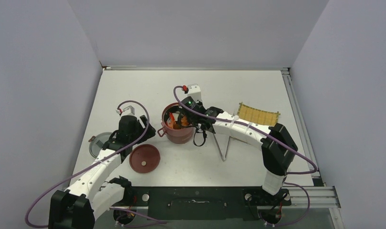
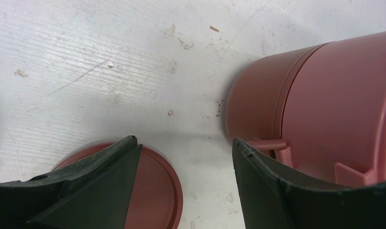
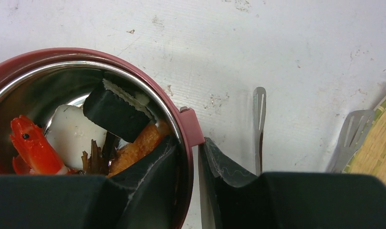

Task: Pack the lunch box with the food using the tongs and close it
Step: Close the fastener on the packing box.

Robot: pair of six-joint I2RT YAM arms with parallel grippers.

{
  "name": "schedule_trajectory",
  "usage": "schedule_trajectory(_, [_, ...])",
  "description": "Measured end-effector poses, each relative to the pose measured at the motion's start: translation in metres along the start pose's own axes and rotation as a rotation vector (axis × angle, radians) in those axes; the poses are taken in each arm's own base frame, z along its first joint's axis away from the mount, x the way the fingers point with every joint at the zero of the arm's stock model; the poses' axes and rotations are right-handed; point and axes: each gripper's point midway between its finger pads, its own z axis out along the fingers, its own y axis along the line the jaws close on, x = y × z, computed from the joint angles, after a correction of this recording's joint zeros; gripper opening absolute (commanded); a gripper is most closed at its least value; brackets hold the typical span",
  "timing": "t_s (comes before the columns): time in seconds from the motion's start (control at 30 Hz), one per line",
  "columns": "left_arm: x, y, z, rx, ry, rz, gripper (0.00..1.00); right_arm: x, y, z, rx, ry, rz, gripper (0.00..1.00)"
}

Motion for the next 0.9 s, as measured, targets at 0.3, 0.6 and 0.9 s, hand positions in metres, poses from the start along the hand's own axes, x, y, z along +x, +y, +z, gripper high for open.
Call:
schedule_trajectory(0.3, [0.02, -0.007, 0.001, 0.007, 0.067, 0.043, 0.61, 0.0, 0.0, -0.001, 0.018, -0.011, -0.008, 0.07])
schedule_trajectory(0.6, [0.033, -0.019, 0.01, 0.013, 0.12, 0.084, 0.6, 0.0, 0.0, -0.002, 0.021, -0.015, -0.01, 0.05])
schedule_trajectory(0.9, [0.034, -0.019, 0.019, 0.004, 0.125, 0.082, 0.58, 0.0, 0.0, -0.003, 0.033, -0.019, -0.018, 0.05])
